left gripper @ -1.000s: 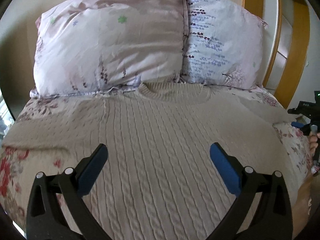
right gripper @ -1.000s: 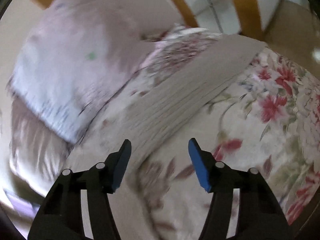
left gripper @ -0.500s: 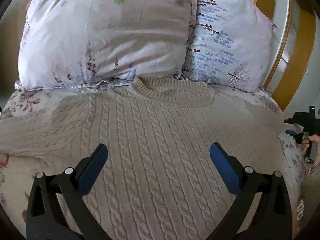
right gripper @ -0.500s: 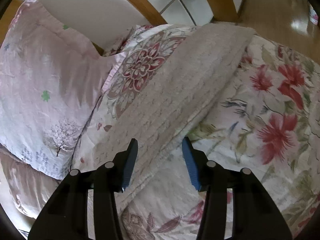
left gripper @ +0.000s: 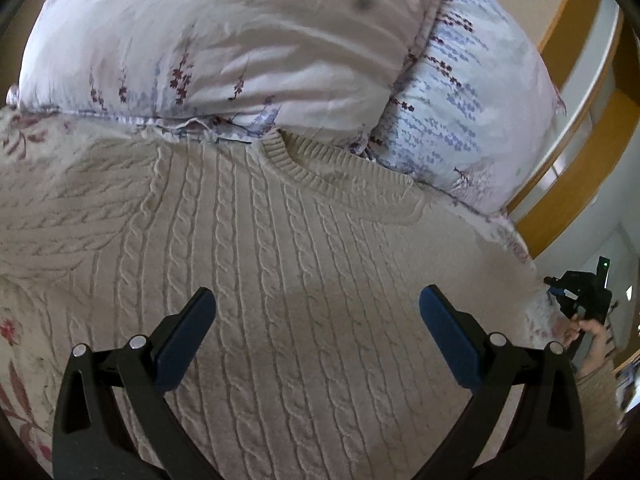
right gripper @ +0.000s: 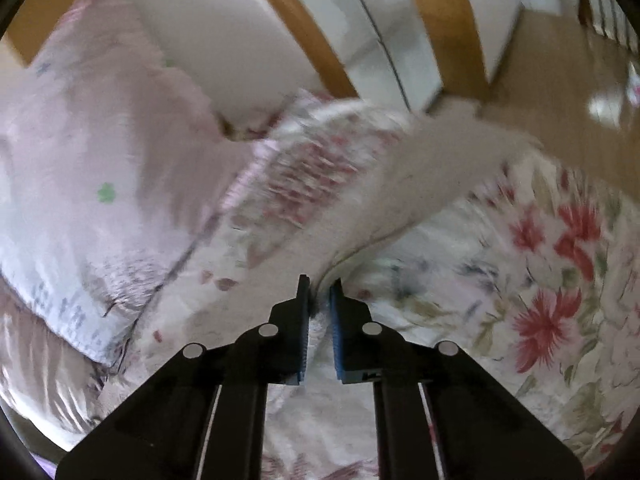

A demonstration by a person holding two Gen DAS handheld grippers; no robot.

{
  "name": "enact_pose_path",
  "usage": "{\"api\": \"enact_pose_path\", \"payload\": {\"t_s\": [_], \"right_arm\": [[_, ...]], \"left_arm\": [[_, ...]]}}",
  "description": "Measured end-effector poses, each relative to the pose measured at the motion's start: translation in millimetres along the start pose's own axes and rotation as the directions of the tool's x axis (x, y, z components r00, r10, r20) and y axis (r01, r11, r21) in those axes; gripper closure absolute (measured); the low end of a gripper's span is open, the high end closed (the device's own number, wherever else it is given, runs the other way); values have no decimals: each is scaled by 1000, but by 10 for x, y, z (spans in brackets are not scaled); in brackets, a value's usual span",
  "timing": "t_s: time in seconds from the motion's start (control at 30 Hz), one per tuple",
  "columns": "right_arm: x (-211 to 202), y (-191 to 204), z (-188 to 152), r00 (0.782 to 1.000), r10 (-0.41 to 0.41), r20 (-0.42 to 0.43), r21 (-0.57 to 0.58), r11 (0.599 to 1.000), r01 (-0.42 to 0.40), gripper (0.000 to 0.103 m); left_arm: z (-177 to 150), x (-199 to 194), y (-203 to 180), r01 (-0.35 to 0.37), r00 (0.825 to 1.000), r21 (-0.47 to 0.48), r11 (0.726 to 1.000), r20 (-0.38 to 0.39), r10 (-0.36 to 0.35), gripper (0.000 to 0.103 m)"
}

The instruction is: Fold small clothes

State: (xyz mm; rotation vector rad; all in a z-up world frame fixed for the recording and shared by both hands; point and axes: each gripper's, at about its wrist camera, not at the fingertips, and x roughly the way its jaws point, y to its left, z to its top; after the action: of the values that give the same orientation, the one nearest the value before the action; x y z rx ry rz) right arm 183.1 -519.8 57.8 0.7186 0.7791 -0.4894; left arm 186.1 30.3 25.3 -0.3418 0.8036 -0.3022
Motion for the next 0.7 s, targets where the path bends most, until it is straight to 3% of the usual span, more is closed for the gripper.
{"api": "enact_pose_path", "payload": {"t_s": [0.23, 0.4, 0.47, 0.57, 0.67, 0.7], "right_arm": [[-299, 806, -278, 987, 160, 18, -245, 958, -151, 93], [-326, 1386, -815, 948, 285, -142, -391, 864, -318, 93], [-257, 1534, -1052, 930, 293, -222, -424, 830, -363, 93], [-54, 1702, -1421, 915, 234, -327, -469, 801, -372, 93], [41, 1682, -1555, 907, 198, -371, -463, 808, -366, 91], [44, 1648, -1536, 902, 205, -379, -439, 819, -371, 84]], "left_arm": [[21, 19, 68, 6, 1000, -23, 1000, 8, -6, 2], [25, 31, 101, 0, 1000, -34, 999, 12, 0, 2], [28, 36, 121, 0, 1000, -40, 999, 13, 1, 2], [32, 49, 152, 1, 1000, -53, 999, 8, 0, 2], [30, 59, 168, 2, 1000, -59, 998, 2, -2, 2], [28, 58, 170, 4, 1000, -60, 998, 2, -4, 2]]}}
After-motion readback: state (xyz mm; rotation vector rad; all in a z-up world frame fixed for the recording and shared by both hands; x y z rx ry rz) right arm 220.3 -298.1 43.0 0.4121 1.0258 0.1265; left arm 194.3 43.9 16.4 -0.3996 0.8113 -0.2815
